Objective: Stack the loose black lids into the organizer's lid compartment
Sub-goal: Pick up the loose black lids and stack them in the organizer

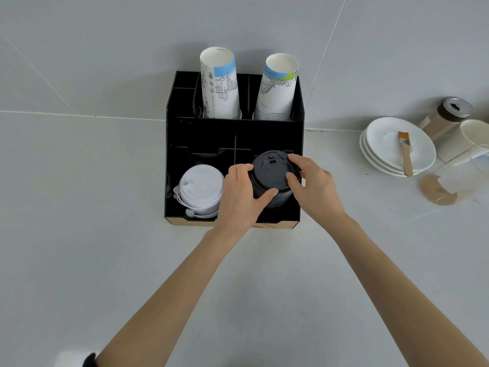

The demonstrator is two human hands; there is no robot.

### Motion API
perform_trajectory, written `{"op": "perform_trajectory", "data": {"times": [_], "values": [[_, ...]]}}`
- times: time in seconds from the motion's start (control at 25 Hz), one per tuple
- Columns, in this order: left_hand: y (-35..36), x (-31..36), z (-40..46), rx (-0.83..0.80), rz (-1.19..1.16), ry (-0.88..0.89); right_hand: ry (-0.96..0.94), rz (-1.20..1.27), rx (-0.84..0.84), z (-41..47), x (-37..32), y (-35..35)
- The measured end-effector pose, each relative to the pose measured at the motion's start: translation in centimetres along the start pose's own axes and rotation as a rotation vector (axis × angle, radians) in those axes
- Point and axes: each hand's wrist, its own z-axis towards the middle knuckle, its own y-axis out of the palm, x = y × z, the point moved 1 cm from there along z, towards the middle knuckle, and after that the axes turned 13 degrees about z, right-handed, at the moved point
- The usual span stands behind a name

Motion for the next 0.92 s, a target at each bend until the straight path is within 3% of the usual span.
{"op": "perform_trajectory", "data": {"times": [0.92], "values": [[-1.3, -0.5, 0.5, -0.111, 0.062, -0.004, -0.021, -0.169, -0.125, 0.3, -0.5, 0.0]]}}
